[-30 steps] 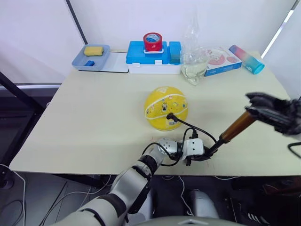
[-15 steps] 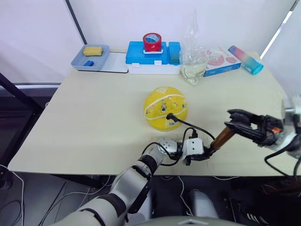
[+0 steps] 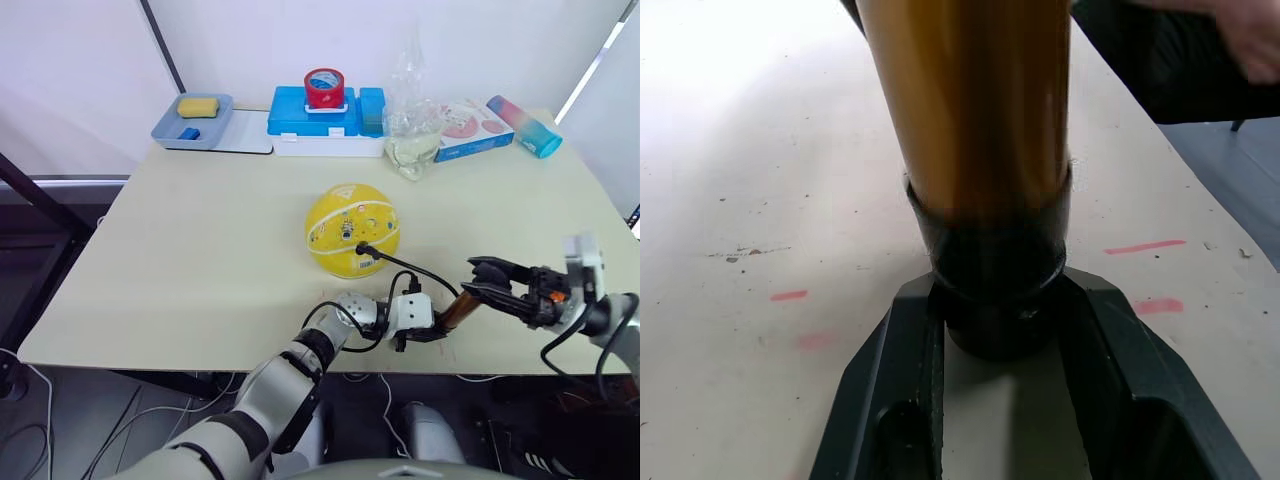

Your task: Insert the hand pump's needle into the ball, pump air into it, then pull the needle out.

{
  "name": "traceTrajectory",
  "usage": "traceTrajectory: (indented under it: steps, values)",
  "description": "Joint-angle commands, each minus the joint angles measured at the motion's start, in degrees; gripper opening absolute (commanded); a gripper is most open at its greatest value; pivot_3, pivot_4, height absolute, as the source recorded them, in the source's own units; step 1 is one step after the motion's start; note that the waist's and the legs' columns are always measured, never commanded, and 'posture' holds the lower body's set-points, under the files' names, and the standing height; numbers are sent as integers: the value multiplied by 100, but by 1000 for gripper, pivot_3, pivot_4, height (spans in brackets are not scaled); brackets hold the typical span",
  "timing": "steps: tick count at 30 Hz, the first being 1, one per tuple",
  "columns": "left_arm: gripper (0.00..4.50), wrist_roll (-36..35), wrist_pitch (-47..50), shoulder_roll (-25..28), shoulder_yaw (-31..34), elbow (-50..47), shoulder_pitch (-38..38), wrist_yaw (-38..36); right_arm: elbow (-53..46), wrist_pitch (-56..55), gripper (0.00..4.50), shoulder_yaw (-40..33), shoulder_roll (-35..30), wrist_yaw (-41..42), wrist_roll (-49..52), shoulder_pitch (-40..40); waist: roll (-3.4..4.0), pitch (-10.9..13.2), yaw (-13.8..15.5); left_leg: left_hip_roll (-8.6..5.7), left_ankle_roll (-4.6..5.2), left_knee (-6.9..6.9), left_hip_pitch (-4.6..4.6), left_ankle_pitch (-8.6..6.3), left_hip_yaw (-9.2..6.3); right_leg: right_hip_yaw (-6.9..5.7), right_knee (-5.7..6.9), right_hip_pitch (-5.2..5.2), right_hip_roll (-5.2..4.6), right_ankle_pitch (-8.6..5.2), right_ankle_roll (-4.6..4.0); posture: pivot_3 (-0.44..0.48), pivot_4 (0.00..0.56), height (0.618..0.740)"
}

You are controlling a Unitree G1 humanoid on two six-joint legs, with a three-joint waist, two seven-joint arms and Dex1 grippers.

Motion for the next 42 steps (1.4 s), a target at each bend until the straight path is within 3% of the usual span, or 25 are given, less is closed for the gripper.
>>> traceTrajectory:
  steps: [1, 10, 16, 24, 34, 42]
  values:
    - [1140, 215, 90, 59, -172, 206, 172, -173, -278, 332, 1922, -848, -350, -86, 693, -229, 0, 1, 5, 0, 0, 0, -1, 0, -1, 0, 0, -1, 0, 0, 0, 0, 150, 739]
    - [1140, 222, 102, 55, -194, 208, 182, -214, -311, 1282, 1922, -1895, -1076, -294, 1915, -499, 3, 4, 4, 0, 0, -1, -6, 0, -1, -1, -2, -4, -1, -1, 1, 0, 150, 739]
    - [1140, 236, 103, 53, -207, 212, 174, -223, -349, 1612, 1922, -1996, -1243, -468, 2308, -730, 3, 4, 3, 0, 1, -1, -7, 0, -1, -1, -3, -4, 0, -1, 0, 0, 150, 739]
    - [1140, 257, 123, 13, -228, 226, 165, -202, -458, 934, 1922, -906, -750, -93, 779, -21, 1, -1, 1, 0, 1, -1, -7, 0, -1, -1, -3, -3, 1, -1, 1, 0, 150, 739]
    - [1140, 251, 143, 40, -213, 231, 153, -197, 39, -297, 1922, 305, -175, 173, -853, 275, -5, -5, 0, 0, 1, -1, -3, 0, -1, -1, -2, -2, 3, -1, 2, 0, 150, 739]
    - [1140, 241, 147, 45, -202, 220, 169, -186, -11, -206, 1922, -148, -65, 220, -326, 188, -4, -5, 2, 1, 1, -1, -2, 0, -2, -2, -2, 0, 4, -1, 1, 0, 150, 739]
